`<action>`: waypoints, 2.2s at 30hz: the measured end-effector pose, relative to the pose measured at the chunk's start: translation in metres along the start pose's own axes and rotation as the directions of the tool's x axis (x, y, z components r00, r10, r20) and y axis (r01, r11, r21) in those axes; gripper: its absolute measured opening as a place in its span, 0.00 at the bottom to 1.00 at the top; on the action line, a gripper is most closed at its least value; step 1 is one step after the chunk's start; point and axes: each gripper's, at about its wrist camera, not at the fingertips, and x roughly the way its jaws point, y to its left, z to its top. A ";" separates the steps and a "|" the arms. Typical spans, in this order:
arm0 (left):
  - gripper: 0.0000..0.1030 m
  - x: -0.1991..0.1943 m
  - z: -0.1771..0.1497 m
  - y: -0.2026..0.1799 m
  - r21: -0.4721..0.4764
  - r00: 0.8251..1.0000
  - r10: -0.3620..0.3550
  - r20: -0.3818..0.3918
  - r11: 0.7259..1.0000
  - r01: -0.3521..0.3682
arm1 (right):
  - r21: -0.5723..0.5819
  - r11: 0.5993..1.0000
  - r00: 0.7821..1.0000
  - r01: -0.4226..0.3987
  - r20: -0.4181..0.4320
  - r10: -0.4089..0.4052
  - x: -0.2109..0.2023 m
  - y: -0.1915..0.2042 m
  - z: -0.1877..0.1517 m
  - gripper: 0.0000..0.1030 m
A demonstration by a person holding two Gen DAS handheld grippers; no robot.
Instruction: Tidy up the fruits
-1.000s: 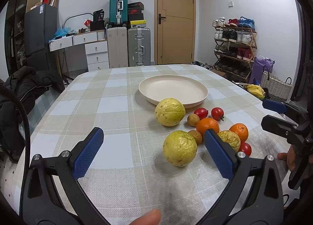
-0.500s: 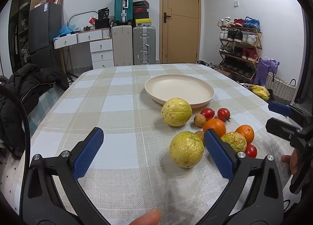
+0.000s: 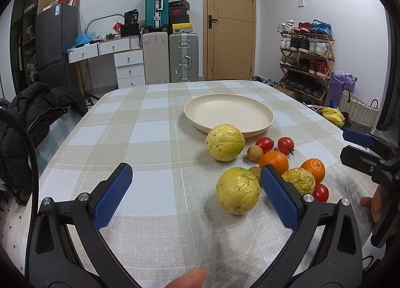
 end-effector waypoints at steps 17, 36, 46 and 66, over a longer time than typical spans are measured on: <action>0.99 0.000 -0.001 0.001 0.000 1.000 0.001 0.004 1.000 -0.001 | -0.027 1.000 1.000 0.004 -0.015 -0.005 0.005 0.005 -0.001 1.00; 0.99 -0.001 -0.002 0.001 0.001 1.000 -0.001 0.004 1.000 0.001 | -0.010 0.999 0.999 0.031 -0.040 -0.031 0.005 0.002 -0.002 1.00; 0.99 -0.002 -0.002 0.000 0.005 1.000 -0.003 0.001 1.000 0.003 | 0.030 0.998 0.992 0.059 -0.117 -0.056 0.010 -0.005 -0.001 1.00; 0.99 0.007 -0.001 -0.008 0.063 0.997 -0.036 -0.064 0.997 0.040 | 0.008 1.000 0.938 -0.028 -0.346 0.029 0.033 0.008 -0.026 0.78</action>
